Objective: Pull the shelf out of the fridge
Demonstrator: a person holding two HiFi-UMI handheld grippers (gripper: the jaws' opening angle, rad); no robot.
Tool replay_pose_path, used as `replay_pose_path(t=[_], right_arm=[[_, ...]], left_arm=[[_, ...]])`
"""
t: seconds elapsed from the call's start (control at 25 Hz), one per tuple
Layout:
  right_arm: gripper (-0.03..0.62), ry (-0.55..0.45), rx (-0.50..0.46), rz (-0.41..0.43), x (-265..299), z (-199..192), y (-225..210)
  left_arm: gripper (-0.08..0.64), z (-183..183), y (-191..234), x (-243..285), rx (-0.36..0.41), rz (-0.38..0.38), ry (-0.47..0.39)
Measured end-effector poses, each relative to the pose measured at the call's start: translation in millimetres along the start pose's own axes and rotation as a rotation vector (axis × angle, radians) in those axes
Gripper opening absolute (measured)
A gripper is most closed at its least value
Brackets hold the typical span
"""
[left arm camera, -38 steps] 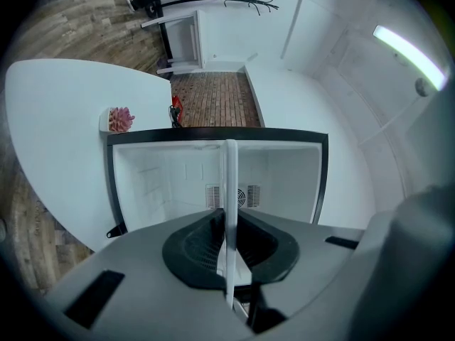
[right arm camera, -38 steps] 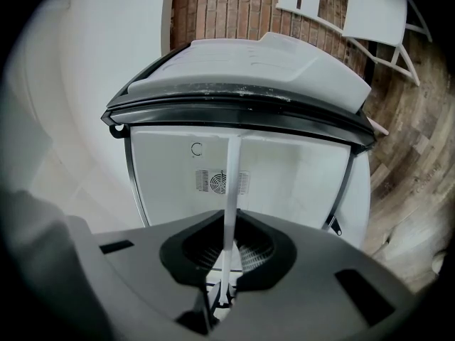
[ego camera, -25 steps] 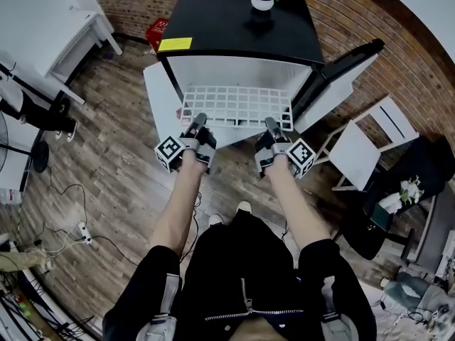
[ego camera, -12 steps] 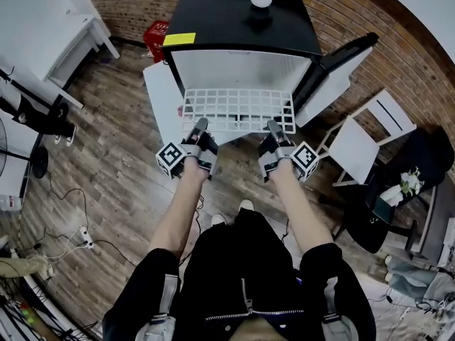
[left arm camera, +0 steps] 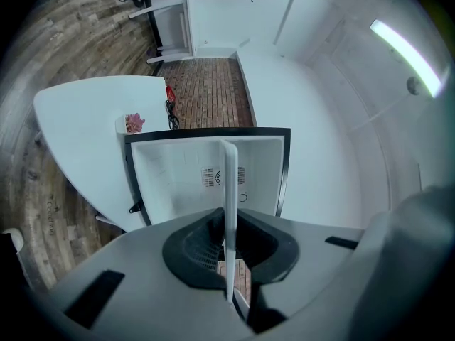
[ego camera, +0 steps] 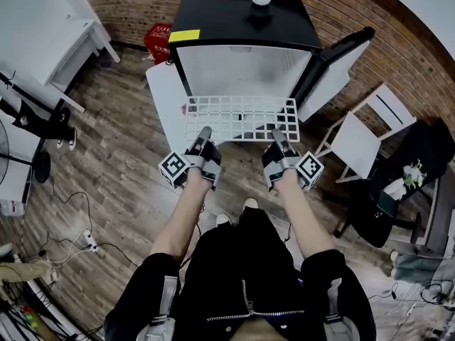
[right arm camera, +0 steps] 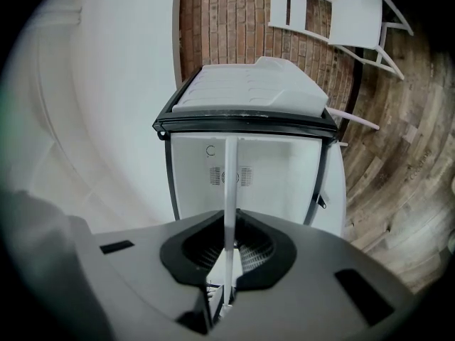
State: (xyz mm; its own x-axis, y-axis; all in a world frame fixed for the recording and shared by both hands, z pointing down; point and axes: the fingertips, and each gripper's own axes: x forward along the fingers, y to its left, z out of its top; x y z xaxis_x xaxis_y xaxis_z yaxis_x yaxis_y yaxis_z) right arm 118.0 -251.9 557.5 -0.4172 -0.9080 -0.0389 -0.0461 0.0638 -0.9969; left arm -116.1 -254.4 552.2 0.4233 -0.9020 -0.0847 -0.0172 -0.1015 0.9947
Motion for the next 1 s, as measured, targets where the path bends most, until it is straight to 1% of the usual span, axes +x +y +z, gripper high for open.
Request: replay_pose_path(t=[0.08,0.24,0.48,0.68,0.84,1.0], right_arm=[[0.029,0.0,-0.006,0.003,-6.3,-2.6,-1.9],[0.029,0.003,-0.016,-0.001,-20.3,-7.7,-6.3],[0.029,0.007,-0.012,0.008,-34.9,-18.5,-2.3],[0.029,0.005,-0.032,0.031,-39.7,-25.5,1.4],[0.029,-0.004,-0.029,0.027,-43.8,-29.8,0.2],[0.029,-0.004,-0.037,0.034,-42.4,-32.3,2.4]], left_arm=[[0.04,-3.7,0.3,-5.6,0.003,-0.008,0.007],[0.04,-11.1,6.0,-19.7,-0.004,0.0,0.015],[0.04,-14.3,-1.7,-34.6,0.011,-0.013,0.034],[0.04,-13.6,-1.7,-43.8,-0.005,-0.018,0.033],[0.04,-13.7,-1.6,-49.3,-0.017,-0.018,0.033],[0.04,-10.7,-4.1,-49.7,-0.002,-0.04,0.035]])
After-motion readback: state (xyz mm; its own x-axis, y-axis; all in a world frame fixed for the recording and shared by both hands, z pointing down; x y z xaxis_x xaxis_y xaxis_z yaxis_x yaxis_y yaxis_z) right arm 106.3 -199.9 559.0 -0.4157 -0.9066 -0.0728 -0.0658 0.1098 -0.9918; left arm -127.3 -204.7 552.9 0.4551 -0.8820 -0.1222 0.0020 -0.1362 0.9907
